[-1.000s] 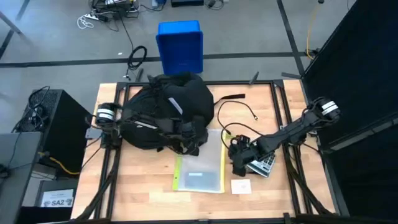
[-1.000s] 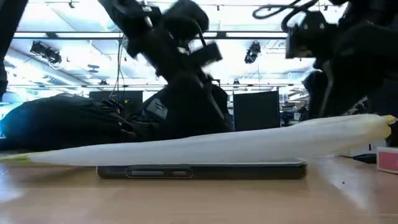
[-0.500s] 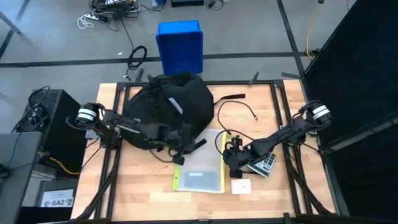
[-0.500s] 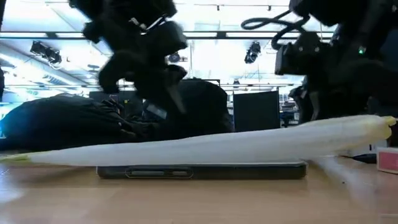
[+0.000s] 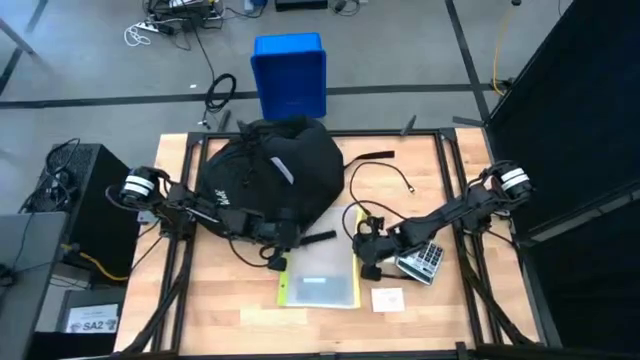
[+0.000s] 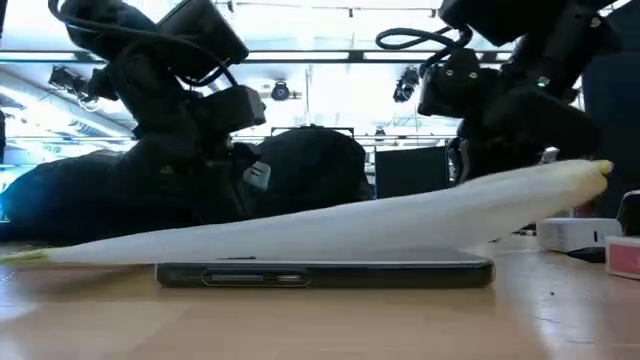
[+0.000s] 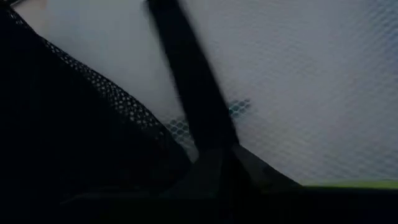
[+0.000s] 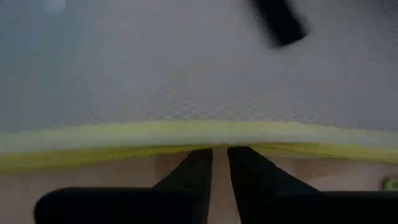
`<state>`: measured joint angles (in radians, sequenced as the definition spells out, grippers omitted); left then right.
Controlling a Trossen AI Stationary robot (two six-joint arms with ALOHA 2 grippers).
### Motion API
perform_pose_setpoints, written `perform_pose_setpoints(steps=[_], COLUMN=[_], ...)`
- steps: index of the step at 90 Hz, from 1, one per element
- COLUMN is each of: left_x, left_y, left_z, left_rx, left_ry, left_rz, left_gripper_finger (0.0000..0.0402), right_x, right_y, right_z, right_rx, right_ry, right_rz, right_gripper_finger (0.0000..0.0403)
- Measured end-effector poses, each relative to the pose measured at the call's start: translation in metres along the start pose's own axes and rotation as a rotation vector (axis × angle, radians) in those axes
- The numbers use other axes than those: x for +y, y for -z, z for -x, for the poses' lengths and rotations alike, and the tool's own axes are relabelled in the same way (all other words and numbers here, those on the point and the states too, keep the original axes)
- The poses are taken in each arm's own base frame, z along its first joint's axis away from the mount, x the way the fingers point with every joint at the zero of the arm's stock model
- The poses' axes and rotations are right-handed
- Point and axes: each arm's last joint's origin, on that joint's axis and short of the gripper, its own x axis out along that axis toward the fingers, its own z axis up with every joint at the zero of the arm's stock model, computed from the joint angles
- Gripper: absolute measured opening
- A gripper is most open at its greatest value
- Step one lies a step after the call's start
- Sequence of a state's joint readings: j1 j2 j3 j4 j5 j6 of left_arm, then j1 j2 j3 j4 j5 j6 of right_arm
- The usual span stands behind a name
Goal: Unpack backpack
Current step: Remove the pen from the zip bag
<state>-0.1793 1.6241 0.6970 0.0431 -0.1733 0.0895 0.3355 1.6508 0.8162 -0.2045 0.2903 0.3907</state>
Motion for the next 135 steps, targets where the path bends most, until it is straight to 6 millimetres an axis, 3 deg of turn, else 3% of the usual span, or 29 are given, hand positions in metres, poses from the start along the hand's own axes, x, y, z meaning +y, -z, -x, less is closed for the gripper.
perform_pose_setpoints(steps=[36,54,86,104,119,135], left_x=[0.001,-0.003,-0.020,-0.027,-0.030,-0.030], left_y=[0.011,0.016,0.024,0.006,-0.002,-0.008], left_z=[-0.002,-0.001,0.035,0.059,0.062,0.062], left_rx=[-0.006,0.062,0.213,0.105,0.060,-0.012], left_ry=[-0.003,0.084,0.188,0.144,0.131,0.133], left_rz=[0.004,0.073,0.115,0.064,0.031,-0.012], left_gripper_finger=[0.0000,0.0000,0.0000,0.0000,0.0000,0.0000], right_x=[-0.015,-0.018,-0.018,-0.018,-0.016,0.000], right_y=[-0.013,-0.014,-0.013,-0.013,-0.013,-0.013], right_z=[-0.005,-0.006,-0.006,-0.006,-0.006,-0.001], right_rx=[-0.049,-0.047,-0.041,-0.043,-0.036,-0.065], right_ry=[-0.042,-0.035,-0.033,-0.033,-0.071,-0.192], right_rz=[-0.013,-0.003,-0.001,-0.002,0.010,0.079], right_gripper_finger=[0.0040,0.0033,0.0035,0.0027,0.0027,0.0016])
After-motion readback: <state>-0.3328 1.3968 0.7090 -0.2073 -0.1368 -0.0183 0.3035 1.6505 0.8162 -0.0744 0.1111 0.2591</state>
